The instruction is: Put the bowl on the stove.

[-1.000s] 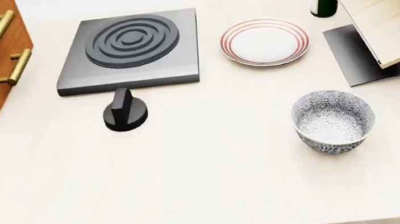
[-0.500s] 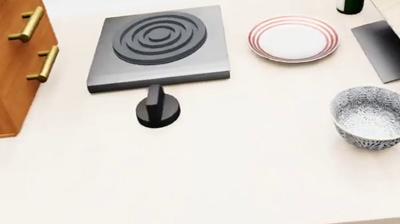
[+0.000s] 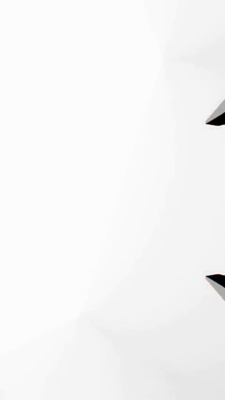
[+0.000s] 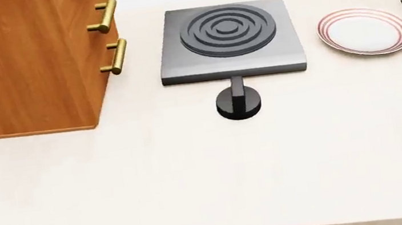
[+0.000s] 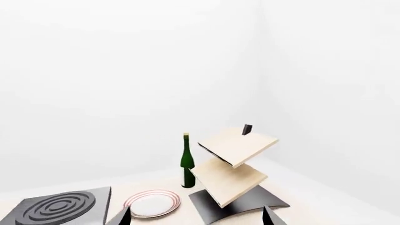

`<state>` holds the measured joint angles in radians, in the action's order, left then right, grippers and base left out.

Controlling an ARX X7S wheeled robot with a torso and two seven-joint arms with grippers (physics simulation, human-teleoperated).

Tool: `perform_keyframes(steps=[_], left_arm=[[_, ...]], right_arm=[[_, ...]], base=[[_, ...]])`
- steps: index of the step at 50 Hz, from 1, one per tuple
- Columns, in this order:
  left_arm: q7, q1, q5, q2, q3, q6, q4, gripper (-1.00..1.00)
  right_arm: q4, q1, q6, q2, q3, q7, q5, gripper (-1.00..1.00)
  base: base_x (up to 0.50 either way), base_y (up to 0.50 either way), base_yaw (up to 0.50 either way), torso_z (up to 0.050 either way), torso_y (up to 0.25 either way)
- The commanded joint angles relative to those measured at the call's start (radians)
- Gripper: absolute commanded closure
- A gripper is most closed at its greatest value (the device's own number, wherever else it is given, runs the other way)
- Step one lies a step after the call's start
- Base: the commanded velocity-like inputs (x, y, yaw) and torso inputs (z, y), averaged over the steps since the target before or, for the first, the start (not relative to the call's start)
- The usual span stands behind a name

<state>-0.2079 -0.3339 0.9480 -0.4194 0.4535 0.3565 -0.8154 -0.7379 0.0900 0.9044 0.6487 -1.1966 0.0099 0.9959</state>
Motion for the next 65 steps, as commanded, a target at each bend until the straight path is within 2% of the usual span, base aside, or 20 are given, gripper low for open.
perform_keyframes(steps=[1, 13, 24, 65], left_arm=[[0.0, 0.002, -0.002, -0.001, -0.004, -0.005, 0.001, -1.0], [0.013, 0.014, -0.024, 0.0, -0.018, -0.014, 0.002, -1.0], [0.013, 0.017, -0.026, -0.002, -0.02, -0.019, 0.003, -1.0], [0.01, 0.022, -0.02, -0.011, -0.028, -0.033, 0.013, -1.0]], right_arm=[[-0.001, 0.004, -0.018, -0.004, 0.024, -0.004, -0.028, -1.0], [-0.016, 0.031, -0.035, 0.005, 0.079, -0.017, -0.085, -1.0], [-0.013, 0.021, -0.02, 0.001, 0.041, -0.019, -0.022, -1.0], [-0.024, 0.053, -0.061, -0.007, 0.079, -0.061, -0.066, -1.0]], base=[[0.0, 0.5, 0.0, 0.0, 0.0], [0.0, 0.04, 0.0, 0.0, 0.0], [0.02, 0.0, 0.0, 0.0, 0.0], [0.5, 0.0, 0.0, 0.0, 0.0]])
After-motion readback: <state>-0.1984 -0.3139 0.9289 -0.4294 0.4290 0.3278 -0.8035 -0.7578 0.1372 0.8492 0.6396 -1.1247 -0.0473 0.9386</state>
